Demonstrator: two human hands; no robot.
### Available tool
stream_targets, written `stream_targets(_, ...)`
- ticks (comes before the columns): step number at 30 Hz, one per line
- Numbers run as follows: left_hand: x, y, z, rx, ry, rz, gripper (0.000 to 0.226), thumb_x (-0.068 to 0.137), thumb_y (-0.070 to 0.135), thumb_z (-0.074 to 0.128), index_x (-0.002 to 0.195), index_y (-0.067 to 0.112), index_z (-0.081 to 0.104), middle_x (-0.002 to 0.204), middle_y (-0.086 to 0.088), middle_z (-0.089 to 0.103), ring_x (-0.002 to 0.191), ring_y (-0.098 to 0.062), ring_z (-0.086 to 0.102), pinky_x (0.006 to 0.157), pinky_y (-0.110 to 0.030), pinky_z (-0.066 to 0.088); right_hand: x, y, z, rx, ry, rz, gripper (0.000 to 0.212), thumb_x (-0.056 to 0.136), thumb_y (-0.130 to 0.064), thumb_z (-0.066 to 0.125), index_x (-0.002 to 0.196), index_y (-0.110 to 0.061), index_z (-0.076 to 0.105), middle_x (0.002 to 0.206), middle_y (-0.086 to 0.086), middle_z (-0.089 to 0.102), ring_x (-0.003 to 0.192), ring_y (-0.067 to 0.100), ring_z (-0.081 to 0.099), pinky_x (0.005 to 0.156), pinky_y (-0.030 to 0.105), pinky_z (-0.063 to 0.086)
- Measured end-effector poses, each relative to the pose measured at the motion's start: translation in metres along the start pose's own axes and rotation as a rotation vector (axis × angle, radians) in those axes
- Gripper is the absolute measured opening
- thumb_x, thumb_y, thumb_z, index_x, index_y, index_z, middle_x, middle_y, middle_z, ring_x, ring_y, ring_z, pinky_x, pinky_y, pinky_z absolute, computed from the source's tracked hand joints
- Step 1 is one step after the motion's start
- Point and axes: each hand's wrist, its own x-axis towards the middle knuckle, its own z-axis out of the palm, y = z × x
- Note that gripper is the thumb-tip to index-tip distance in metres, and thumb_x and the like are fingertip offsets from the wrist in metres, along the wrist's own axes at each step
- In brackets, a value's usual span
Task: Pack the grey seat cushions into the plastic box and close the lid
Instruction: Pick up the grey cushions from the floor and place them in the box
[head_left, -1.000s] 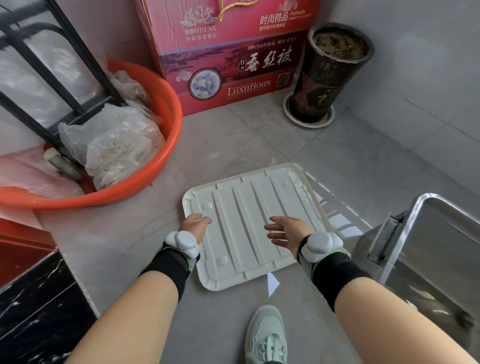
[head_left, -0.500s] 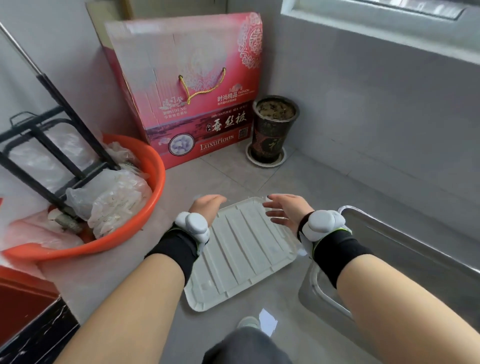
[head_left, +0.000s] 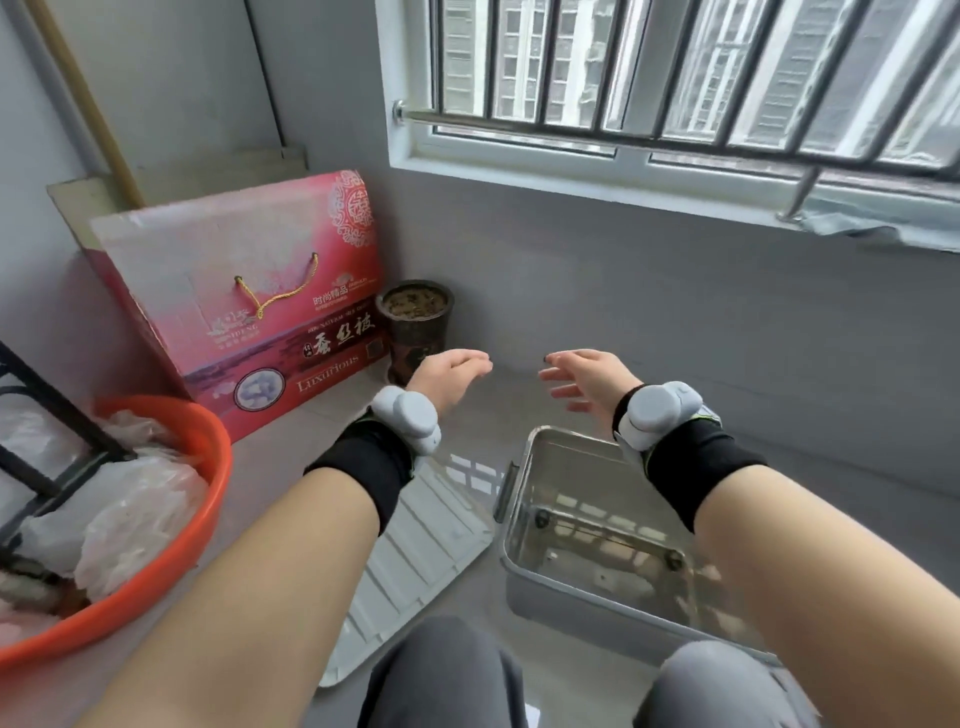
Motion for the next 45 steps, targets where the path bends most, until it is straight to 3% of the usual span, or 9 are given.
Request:
stream_targets(3,-0.008,0.034,0.029,0.031,-0.044,0.049,0.026,0.087,0.017,0.061,0.112,0.012,0.067,0.098,-0.001,0.062,0.093,-0.011,0.053,0.078,-0.013,0.040,-0.020,-0.007,-0.037,-0.044,0.070,-0.020,0.030,0.093,-0.026,0.047,0.116,-0.013,0.060,0.109,0.002,0.067,0.086,0.019,0.057,0.080,0.031,0.042)
stream_targets(9,-0.029,0.084,0.090,0.047,-0.204,0.126,0.042,0.076,0.028,0.065,0.116,0.014,0.064,0.106,-0.004,0.066,0.101,-0.013,0.056,0.103,-0.026,0.039,-0.072,-0.012,-0.119,-0.108,0.200,-0.078,0.024,0.092,-0.030,0.050,0.112,-0.021,0.060,0.118,0.000,0.062,0.090,0.017,0.055,0.080,0.029,0.040)
stream_targets(13,-0.035,0.104,0.131,0.057,-0.286,0.162,0.031,0.088,0.020,0.060,0.119,0.015,0.062,0.106,0.000,0.064,0.105,-0.012,0.056,0.093,-0.019,0.035,-0.105,-0.004,-0.172,-0.114,0.308,-0.078,0.034,0.092,-0.030,0.051,0.125,-0.022,0.057,0.112,-0.004,0.058,0.092,0.017,0.055,0.081,0.030,0.039)
stream_targets(20,-0.045,0.126,0.200,0.111,-0.468,0.243,0.032,0.088,0.025,0.059,0.120,0.020,0.061,0.113,0.003,0.063,0.107,-0.009,0.054,0.093,-0.020,0.032,-0.151,0.028,-0.243,-0.052,0.547,0.005,0.034,0.091,-0.030,0.054,0.123,-0.022,0.058,0.111,-0.005,0.058,0.093,0.015,0.053,0.073,0.025,0.042)
stream_targets(24,-0.053,0.135,0.240,0.134,-0.569,0.292,0.034,0.088,0.026,0.060,0.121,0.020,0.061,0.115,0.003,0.064,0.107,-0.010,0.055,0.093,-0.020,0.034,-0.176,0.054,-0.266,-0.067,0.668,0.060,0.035,0.091,-0.029,0.055,0.124,-0.019,0.059,0.117,-0.003,0.059,0.100,0.013,0.053,0.081,0.022,0.039)
stream_targets(30,-0.074,0.142,0.304,0.173,-0.753,0.369,0.034,0.086,0.026,0.062,0.119,0.020,0.062,0.119,0.000,0.066,0.107,-0.013,0.059,0.091,-0.022,0.040,-0.226,0.094,-0.301,-0.052,0.834,0.139,0.035,0.092,-0.023,0.055,0.126,-0.012,0.056,0.099,-0.006,0.059,0.076,0.004,0.052,0.058,0.012,0.034)
stream_targets(34,-0.095,0.147,0.346,0.185,-0.852,0.404,0.032,0.087,0.024,0.062,0.119,0.017,0.062,0.119,-0.003,0.066,0.106,-0.013,0.060,0.089,-0.021,0.039,-0.259,0.122,-0.327,-0.025,0.924,0.200,0.036,0.092,-0.023,0.055,0.126,-0.012,0.057,0.104,-0.003,0.057,0.091,0.012,0.052,0.059,0.013,0.035)
stream_targets(39,-0.126,0.144,0.404,0.213,-0.944,0.431,0.029,0.088,0.023,0.061,0.116,0.016,0.064,0.116,-0.005,0.068,0.099,-0.010,0.057,0.083,-0.018,0.040,-0.299,0.161,-0.351,0.029,0.997,0.272,0.033,0.091,-0.021,0.056,0.123,-0.013,0.059,0.097,-0.004,0.057,0.075,0.007,0.052,0.059,0.014,0.037)
stream_targets(45,-0.177,0.129,0.484,0.298,-1.088,0.457,0.029,0.086,0.023,0.063,0.113,0.017,0.064,0.113,-0.005,0.069,0.093,-0.011,0.058,0.071,-0.013,0.044,-0.352,0.224,-0.385,0.133,1.064,0.400,0.032,0.090,-0.025,0.057,0.121,-0.016,0.060,0.100,0.001,0.054,0.088,0.016,0.050,0.057,0.022,0.040)
